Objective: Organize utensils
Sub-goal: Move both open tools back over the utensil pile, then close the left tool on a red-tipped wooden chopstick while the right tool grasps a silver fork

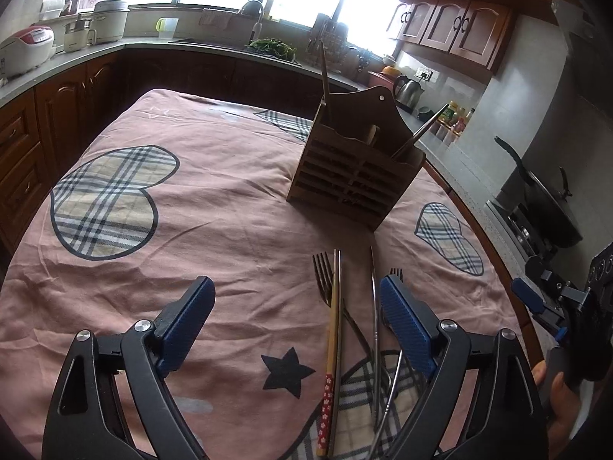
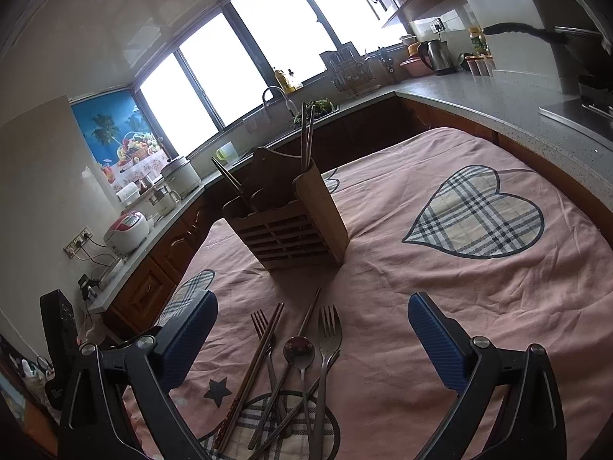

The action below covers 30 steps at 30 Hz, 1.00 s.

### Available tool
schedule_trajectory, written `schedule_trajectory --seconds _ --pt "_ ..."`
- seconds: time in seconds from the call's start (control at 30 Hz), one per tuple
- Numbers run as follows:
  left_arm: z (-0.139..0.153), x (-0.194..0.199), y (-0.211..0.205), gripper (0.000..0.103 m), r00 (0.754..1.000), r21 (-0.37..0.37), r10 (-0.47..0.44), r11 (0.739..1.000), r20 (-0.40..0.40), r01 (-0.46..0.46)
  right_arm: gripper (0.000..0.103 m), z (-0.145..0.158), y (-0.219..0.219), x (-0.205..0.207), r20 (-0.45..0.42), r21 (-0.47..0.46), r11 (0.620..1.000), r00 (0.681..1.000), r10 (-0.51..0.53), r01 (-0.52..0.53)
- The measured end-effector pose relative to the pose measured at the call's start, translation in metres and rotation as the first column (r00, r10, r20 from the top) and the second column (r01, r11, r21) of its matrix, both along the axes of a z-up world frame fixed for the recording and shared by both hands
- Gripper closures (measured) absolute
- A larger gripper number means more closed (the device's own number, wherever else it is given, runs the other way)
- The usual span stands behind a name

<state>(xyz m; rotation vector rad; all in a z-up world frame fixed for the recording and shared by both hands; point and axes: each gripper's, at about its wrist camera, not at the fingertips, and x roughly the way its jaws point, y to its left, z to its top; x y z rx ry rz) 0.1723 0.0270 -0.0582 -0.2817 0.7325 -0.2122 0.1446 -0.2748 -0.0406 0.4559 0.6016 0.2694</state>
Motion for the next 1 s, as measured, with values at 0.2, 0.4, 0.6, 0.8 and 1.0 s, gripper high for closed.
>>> schedule_trajectory --seconds 0.2,0.4,0.6,0.8,1.0 --pt "-0.007 0.015 -0.007 0.02 0.999 0.019 -0.036 0.999 -0.026 0.037 0.01 -0.006 0.0 0.008 -0.026 -0.001 1.0 1.0 0.008 -0.008" --pt "-0.021 0.033 -0.015 0.032 0.993 0.033 -0.08 0.996 -0.084 0.083 0.025 -0.021 0.007 0.023 -0.081 -0.009 1.0 0.996 0.029 -0.029" --pt "-0.037 0.044 -0.033 0.05 0.979 0.059 -0.143 0.986 -0.146 0.153 0.036 -0.038 0.017 0.04 -0.145 -0.028 0.997 0.987 0.062 -0.067" --pt "-0.057 0.055 -0.051 0.072 0.957 0.086 -0.193 0.973 -0.218 0.215 0.042 -0.053 0.024 0.052 -0.197 -0.043 0.995 0.977 0.081 -0.091" --pt "-0.065 0.061 -0.059 0.077 0.947 0.095 -0.219 0.965 -0.234 0.246 0.049 -0.066 0.027 0.06 -0.234 -0.051 0.993 0.968 0.092 -0.107"
